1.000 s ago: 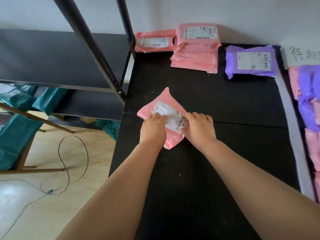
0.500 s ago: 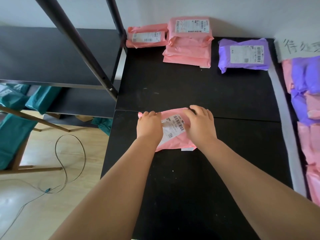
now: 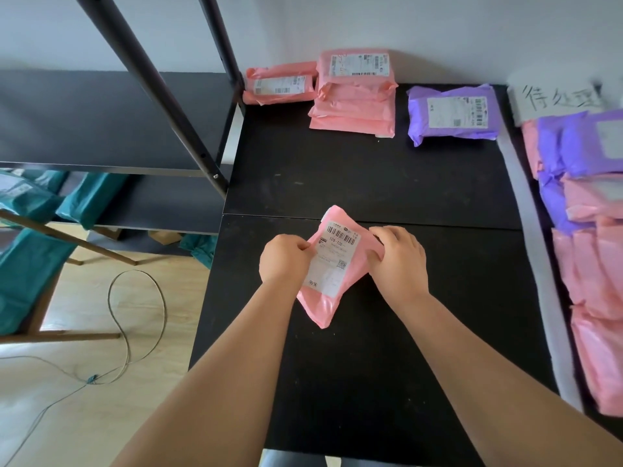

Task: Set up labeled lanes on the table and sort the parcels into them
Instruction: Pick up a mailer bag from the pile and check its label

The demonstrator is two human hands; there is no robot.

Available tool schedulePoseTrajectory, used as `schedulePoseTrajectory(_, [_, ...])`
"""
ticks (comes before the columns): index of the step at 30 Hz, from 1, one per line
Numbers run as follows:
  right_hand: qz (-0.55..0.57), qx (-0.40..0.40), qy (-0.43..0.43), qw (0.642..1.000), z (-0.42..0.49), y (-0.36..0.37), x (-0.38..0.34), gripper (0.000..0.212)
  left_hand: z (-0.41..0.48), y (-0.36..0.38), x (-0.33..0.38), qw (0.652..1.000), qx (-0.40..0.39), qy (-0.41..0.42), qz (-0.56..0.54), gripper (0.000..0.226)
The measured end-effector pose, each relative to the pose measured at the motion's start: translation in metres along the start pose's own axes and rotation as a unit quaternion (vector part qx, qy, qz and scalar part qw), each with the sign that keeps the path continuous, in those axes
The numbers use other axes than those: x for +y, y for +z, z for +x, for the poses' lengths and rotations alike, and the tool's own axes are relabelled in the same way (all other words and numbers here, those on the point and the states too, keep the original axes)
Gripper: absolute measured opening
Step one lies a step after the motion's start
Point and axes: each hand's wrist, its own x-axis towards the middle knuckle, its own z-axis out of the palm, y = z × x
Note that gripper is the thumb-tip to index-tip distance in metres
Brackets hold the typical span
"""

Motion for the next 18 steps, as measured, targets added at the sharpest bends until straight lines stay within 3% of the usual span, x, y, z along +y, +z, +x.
schedulePoseTrajectory(5, [0.021,0.043,0.014,0.999,-0.006,-0.030,-0.015,0.033,-0.025,-0.015,0.014,0.984,0.038,-0.023,-0.170,0.011])
schedulePoseTrajectory(8, [0.020,0.100,-0.001,0.995,-0.007,-0.051,-0.028,0.018,-0.043,-0.029,0.031,0.953,0.062,-0.051,-0.292,0.002])
schedulePoseTrajectory(10, [0.034,0.119,-0.005,0.992,-0.008,-0.067,-0.038,0.019,-0.054,-0.038,0.041,0.933,0.062,-0.054,-0.351,0.005])
schedulePoseTrajectory(14, [0.078,0.139,-0.003,0.987,-0.018,-0.098,-0.057,0.033,-0.077,-0.058,0.052,0.911,0.035,-0.008,-0.410,0.007])
schedulePoseTrajectory(18, [0.118,0.201,0.023,0.972,-0.030,-0.126,-0.078,0.032,-0.093,-0.089,0.059,0.894,0.017,0.035,-0.446,0.016])
